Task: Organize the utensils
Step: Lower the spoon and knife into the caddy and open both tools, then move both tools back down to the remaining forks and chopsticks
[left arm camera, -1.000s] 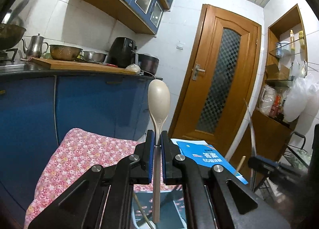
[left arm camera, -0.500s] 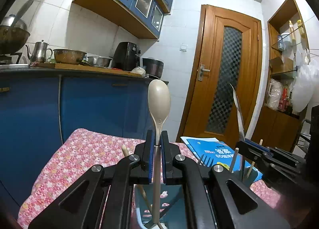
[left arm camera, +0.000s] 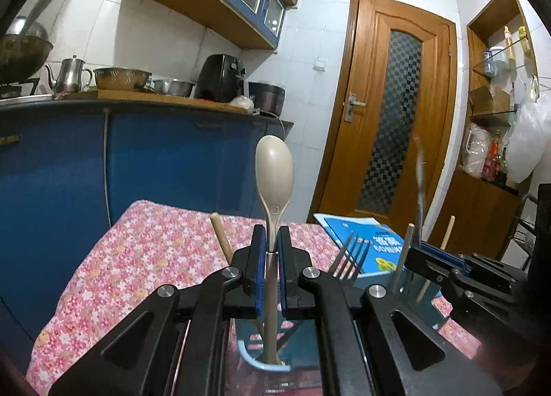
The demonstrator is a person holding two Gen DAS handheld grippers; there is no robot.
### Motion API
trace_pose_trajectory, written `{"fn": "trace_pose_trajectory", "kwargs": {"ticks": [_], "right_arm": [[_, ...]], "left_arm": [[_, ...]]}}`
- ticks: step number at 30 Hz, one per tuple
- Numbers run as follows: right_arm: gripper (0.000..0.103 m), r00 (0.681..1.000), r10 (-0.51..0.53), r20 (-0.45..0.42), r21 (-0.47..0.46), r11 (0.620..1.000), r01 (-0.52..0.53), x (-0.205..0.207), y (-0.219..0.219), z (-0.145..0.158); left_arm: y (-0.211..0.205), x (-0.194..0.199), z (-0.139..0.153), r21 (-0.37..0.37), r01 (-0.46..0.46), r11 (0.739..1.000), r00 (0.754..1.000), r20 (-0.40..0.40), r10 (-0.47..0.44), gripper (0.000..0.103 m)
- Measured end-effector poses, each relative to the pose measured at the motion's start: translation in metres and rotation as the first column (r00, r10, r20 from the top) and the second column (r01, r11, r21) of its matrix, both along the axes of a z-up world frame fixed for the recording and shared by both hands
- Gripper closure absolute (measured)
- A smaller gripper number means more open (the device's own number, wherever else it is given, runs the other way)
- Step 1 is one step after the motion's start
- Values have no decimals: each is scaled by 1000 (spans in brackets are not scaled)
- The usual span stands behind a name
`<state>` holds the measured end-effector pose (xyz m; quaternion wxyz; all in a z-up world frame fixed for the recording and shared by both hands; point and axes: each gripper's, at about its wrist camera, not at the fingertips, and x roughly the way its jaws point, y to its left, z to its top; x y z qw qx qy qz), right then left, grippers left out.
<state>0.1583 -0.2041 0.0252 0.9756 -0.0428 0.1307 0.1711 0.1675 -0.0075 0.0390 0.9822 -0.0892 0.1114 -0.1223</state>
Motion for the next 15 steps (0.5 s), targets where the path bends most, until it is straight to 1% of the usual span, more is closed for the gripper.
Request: {"fn": "trace_pose_trajectory", "kwargs": {"ticks": [1, 2, 3, 6, 8, 12, 15], "right_arm": [[88, 1000, 4, -5, 2, 1000, -4, -1, 0, -1], [86, 1000, 3, -7, 2, 1000, -3, -2, 1, -1], [84, 1000, 1, -7, 2, 1000, -1, -3, 1, -1], [70, 1000, -7, 2, 9, 1000, 7, -8, 1, 0], [65, 1000, -10, 6, 19, 1000, 10, -11, -1, 0], [61, 1000, -16, 11, 32, 999, 15, -17, 0, 3], [61, 1000, -17, 5, 40, 999, 17, -21, -2, 3]], "left_arm": [[0, 0, 0, -2, 2, 1000, 1000, -7, -2, 94], [1, -1, -1, -4, 5, 1000, 1000, -16, -5, 87], [1, -3, -1, -6, 7, 1000, 1000, -26, -7, 84], [1, -8, -1, -12, 14, 1000, 999, -38, -14, 82], [1, -11, 0, -11, 26, 1000, 998, -51, -26, 79], [1, -19, 1, -8, 40, 999, 996, -76, -40, 77], [3, -24, 1, -11, 50, 999, 994, -97, -51, 76]]}}
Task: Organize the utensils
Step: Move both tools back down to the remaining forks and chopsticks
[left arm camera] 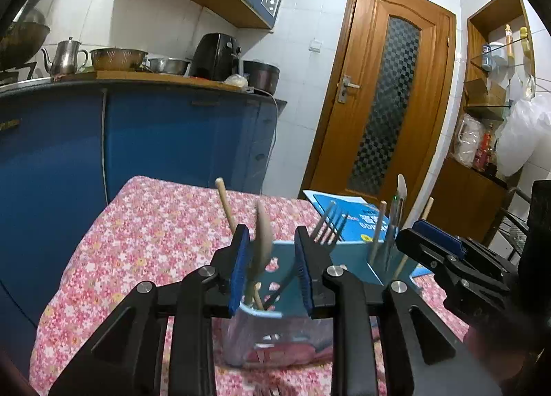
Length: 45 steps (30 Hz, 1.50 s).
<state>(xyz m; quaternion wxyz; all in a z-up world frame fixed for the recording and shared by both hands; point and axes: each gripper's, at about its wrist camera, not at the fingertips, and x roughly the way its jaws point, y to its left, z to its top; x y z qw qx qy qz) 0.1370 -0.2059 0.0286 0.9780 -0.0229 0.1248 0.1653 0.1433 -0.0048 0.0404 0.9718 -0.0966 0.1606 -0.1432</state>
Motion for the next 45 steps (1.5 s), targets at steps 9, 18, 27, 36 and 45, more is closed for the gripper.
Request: {"fn": "trace_pose_trajectory", "kwargs": {"ticks": [9, 18, 27, 36, 45], "right_arm": [[60, 999, -48, -24, 34, 998, 49, -23, -8, 2], [59, 992, -77, -98, 58, 995, 83, -48, -15, -2], [59, 982, -84, -170, 77, 992, 98, -71, -18, -10], [55, 960, -114, -254, 86, 986, 140, -89, -22, -22], [55, 928, -110, -356, 97, 983, 154, -97, -33, -43]], "left_arm": [[9, -23, 5, 1, 29, 1000, 999, -45, -29, 76], [10, -52, 3, 55, 40, 998, 993, -110, -34, 76], [10, -75, -6, 75, 46, 996, 984, -175, -33, 76], [8, -89, -23, 98, 57, 994, 964, -266, -29, 76], [2, -94, -48, 109, 82, 991, 930, -366, -37, 76]]}}
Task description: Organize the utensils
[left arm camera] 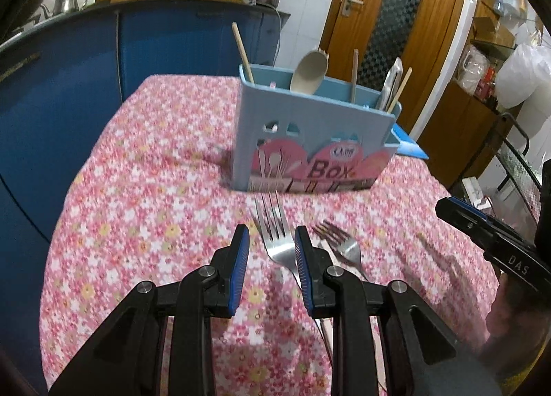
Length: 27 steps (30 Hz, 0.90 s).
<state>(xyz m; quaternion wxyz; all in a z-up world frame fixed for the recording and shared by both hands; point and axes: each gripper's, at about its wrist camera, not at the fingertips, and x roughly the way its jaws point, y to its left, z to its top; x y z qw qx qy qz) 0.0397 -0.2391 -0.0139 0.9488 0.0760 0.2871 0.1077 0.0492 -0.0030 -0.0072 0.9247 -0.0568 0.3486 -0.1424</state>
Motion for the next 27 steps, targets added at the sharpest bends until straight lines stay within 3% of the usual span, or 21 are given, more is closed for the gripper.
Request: {"fn": "trace_pose_trajectory", "kwargs": {"ticks": [13, 20, 27], "right_arm": [[54, 998, -12, -56, 34, 999, 14, -3, -11, -18], [54, 997, -11, -73, 37, 999, 14, 1, -11, -22], [54, 996, -8, -84, 34, 999, 10, 3, -9, -25]], "left_arm": [[-3, 33, -30, -31, 19, 999, 992, -127, -23, 76], [-3, 54, -35, -37, 37, 999, 991, -127, -41, 75], [-7, 67, -35, -64, 115, 991, 986, -112, -122, 73]]}}
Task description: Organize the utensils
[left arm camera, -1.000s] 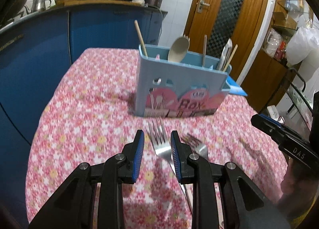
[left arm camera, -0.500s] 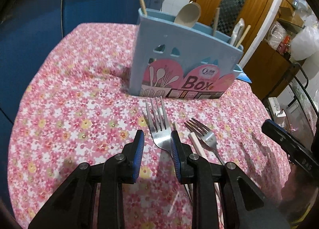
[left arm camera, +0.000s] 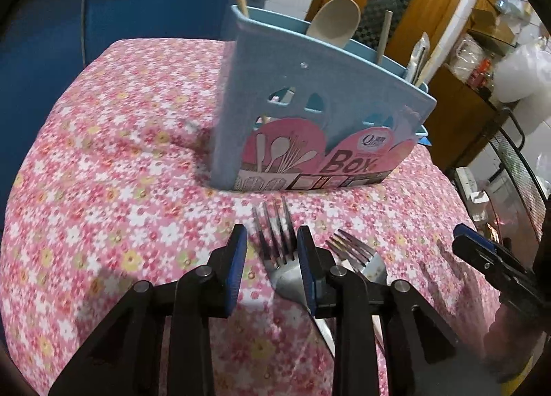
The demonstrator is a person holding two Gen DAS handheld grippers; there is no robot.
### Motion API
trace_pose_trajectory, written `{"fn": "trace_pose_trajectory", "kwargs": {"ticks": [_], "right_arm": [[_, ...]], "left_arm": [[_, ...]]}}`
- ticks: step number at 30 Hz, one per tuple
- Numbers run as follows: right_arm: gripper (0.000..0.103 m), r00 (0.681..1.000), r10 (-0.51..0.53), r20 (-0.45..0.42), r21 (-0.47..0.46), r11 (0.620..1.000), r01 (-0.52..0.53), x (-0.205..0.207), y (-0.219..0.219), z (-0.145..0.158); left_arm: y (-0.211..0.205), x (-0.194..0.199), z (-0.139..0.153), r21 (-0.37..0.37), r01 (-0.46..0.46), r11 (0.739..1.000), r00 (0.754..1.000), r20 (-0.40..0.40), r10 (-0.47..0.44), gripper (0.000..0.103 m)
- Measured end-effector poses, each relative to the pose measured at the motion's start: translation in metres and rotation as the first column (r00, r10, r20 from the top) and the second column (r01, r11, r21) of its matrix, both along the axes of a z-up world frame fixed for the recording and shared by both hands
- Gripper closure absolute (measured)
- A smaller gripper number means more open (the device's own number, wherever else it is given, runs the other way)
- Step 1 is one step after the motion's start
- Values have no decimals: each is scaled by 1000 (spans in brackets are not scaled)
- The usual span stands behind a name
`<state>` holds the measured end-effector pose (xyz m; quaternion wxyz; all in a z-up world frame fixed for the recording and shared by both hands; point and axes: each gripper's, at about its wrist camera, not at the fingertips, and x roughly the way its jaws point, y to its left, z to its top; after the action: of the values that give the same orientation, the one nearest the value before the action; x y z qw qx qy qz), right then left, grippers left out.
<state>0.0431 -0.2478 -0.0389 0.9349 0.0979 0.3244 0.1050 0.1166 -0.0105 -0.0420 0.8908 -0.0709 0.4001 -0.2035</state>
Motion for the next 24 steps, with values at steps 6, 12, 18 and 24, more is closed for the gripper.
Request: {"fn": "trace_pose_trajectory", "kwargs": {"ticks": [6, 12, 18, 24], "right_arm": [[54, 1000, 4, -8, -2, 1000, -4, 1, 3, -2], [54, 1000, 11, -9, -8, 1000, -11, 1, 6, -2], [54, 1000, 26, -8, -19, 999, -26, 0, 12, 0], [54, 999, 53, -5, -39, 998, -53, -1, 24, 2]], "left_arm": [[-3, 8, -2, -55, 22, 998, 1000, 3, -21, 82], [6, 1, -2, -91, 23, 996, 1000, 8, -22, 94], [8, -21, 7, -58, 26, 998, 997, 67, -22, 103], [21, -42, 20, -63, -6, 998, 991, 134, 15, 103]]}}
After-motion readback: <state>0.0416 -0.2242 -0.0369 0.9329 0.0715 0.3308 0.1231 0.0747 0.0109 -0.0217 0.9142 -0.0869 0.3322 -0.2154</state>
